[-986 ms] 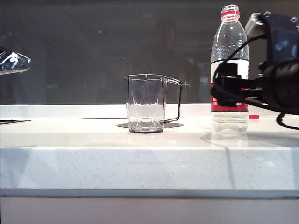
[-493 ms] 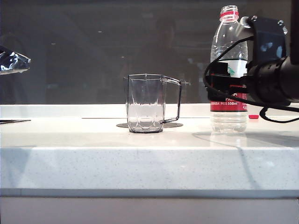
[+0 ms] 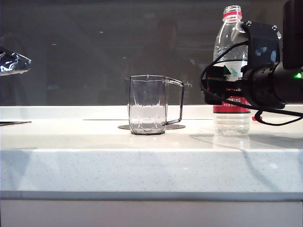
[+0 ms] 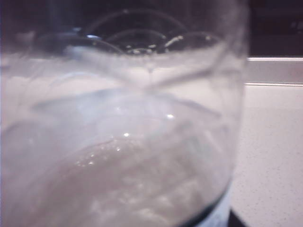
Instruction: Pick up the mineral water bottle on the table and pour water into the mug until it's half full.
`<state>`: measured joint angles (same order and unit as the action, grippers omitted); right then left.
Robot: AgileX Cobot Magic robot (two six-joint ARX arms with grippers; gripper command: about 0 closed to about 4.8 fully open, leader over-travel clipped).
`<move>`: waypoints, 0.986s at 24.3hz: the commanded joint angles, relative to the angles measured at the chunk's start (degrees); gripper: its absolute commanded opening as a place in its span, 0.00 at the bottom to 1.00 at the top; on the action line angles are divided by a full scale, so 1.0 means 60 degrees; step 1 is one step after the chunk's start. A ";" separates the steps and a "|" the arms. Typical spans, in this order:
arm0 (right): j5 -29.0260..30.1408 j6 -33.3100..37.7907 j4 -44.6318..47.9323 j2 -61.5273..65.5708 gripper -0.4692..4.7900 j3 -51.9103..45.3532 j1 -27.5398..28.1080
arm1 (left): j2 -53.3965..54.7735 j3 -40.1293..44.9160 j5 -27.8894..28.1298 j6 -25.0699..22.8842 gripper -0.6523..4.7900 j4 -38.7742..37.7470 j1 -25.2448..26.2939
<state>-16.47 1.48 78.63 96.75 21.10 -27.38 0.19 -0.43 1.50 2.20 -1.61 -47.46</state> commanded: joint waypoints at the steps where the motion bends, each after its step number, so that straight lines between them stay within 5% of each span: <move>1: -0.0025 -0.0004 0.0215 -0.0033 0.75 0.0040 0.0000 | 0.0004 -0.0025 -0.0036 -0.0018 0.11 0.0062 -0.0015; 5: -0.0058 -0.0080 0.0219 -0.0033 0.53 0.0036 0.0000 | 0.0004 -0.0025 -0.0036 -0.0018 0.11 0.0062 -0.0007; 10: -0.0087 -0.0317 0.0229 -0.0044 0.53 0.0040 0.0000 | 0.0004 -0.0025 -0.0044 -0.0015 0.11 0.0062 0.0036; 19: -0.0412 -0.4856 -0.0182 -0.0896 0.53 0.0044 -0.0058 | 0.0004 -0.0025 -0.0036 -0.0018 0.11 0.0062 0.1402; 24: -0.0586 -0.6677 -0.1614 -0.1723 0.52 0.0193 -0.0080 | 0.0004 -0.0025 -0.0036 -0.0018 0.11 0.0062 0.1880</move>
<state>-19.81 -34.26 68.69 87.39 21.12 -27.73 0.19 -0.43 1.52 2.20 -1.61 -36.56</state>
